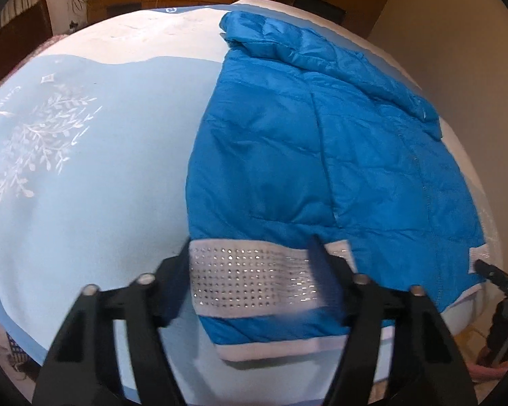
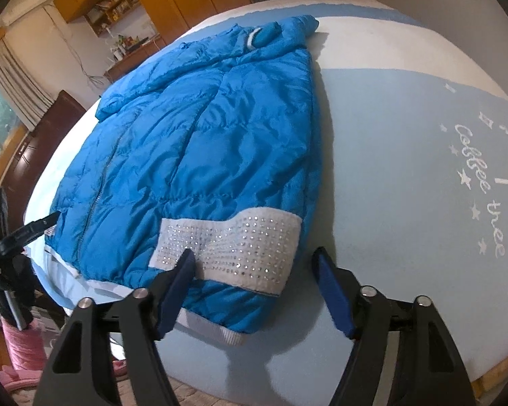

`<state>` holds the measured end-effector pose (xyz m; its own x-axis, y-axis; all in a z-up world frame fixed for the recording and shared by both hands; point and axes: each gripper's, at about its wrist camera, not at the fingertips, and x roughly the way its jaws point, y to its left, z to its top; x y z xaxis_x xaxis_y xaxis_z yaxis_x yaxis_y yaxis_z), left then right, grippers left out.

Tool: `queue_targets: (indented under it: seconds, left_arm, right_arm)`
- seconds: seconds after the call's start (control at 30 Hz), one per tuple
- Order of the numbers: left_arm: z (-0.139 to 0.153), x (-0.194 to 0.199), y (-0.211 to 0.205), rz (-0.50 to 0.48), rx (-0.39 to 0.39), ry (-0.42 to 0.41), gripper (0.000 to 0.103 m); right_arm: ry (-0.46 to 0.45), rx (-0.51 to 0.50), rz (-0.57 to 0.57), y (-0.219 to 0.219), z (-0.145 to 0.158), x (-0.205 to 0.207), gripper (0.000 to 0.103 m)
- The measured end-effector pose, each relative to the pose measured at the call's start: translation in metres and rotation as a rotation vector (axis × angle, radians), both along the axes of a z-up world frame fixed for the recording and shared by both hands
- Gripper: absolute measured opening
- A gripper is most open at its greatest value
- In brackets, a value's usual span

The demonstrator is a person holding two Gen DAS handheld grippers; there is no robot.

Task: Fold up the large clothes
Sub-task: 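Grasp the hem band with the left tool while the right tool grasps it too, then lift the held hem with both tools and fold it toward the collar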

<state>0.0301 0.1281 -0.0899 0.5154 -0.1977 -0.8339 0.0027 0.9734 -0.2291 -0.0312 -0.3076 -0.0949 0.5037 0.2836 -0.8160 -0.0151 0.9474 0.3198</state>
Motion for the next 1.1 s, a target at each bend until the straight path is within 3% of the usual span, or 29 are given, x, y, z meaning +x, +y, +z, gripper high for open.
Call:
queue_targets:
  seconds: [0.07,0.17,0.33,0.43,0.7,0.9,1.1]
  left_arm:
    - [0.0,-0.001,0.001,0.006,-0.004,0.001,0.041]
    - [0.004,-0.004,-0.001,0.012,0.007,-0.015,0.024]
    - [0.014,-0.012,-0.013,0.022,0.093,-0.043,0.012]
    - [0.02,-0.017,-0.016,0.02,0.107,-0.055,0.011]
    - [0.018,-0.015,-0.007,0.025,0.049,-0.044,0.011]
    - [0.061,-0.011,-0.018,0.001,0.042,-0.16,0.01]
    - [0.108,0.012,-0.04,-0.042,0.06,-0.273,0.01]
  right_arm:
    - [0.002,0.061,0.024,-0.001,0.0,0.0,0.033]
    - [-0.024,0.068,0.041,0.0,0.001,-0.002,0.02]
    - [-0.071,0.088,0.088,-0.001,0.009,-0.01,0.013]
    - [-0.085,0.112,0.127,-0.004,0.013,-0.017,0.012]
    - [-0.074,0.159,0.155,-0.011,0.011,-0.009,0.011]
    - [-0.171,0.215,0.201,-0.018,0.051,0.001,0.011]
    - [-0.192,0.225,0.238,-0.021,0.085,0.035,0.011]
